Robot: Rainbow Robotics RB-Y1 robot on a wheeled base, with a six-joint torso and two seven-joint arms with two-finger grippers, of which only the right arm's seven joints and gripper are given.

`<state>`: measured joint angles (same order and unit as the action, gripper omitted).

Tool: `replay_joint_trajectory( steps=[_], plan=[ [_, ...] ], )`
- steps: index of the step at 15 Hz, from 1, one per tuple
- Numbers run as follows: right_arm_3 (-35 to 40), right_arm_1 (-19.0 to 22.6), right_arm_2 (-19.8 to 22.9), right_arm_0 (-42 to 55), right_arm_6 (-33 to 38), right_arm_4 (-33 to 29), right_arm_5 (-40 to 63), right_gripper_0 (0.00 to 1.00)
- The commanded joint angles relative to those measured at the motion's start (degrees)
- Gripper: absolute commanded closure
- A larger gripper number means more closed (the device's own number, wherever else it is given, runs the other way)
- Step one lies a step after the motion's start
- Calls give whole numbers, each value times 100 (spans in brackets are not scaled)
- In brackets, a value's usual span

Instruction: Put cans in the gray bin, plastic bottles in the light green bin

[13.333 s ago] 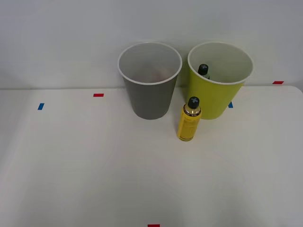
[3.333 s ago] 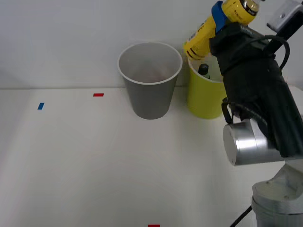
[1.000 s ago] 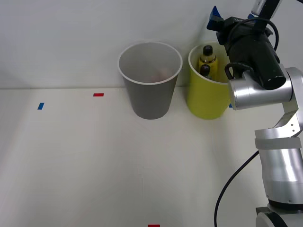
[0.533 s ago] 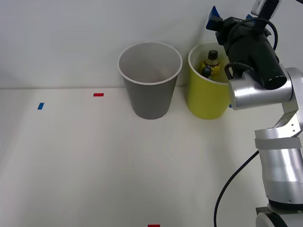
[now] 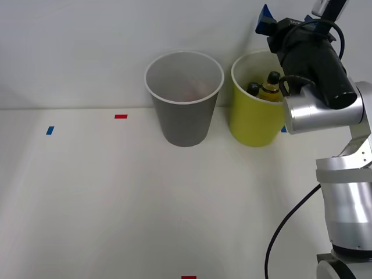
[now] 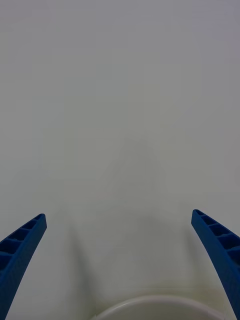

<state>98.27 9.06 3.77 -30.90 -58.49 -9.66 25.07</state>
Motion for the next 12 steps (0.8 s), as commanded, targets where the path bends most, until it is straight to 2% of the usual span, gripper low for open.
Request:
replay_joint_trajectory(
  steps=[1, 3, 5, 9, 12],
  plan=[
    [263, 149, 19, 128, 4, 465, -2, 0],
    [782, 351, -87, 523, 4, 940, -2, 0],
    [1388, 526, -280, 1130, 22, 1125, -2, 0],
    [3058, 957, -438, 2993, 74, 1151, 7, 0],
    [4183, 1045, -544, 4461, 74, 993, -2, 0]
  ],
)
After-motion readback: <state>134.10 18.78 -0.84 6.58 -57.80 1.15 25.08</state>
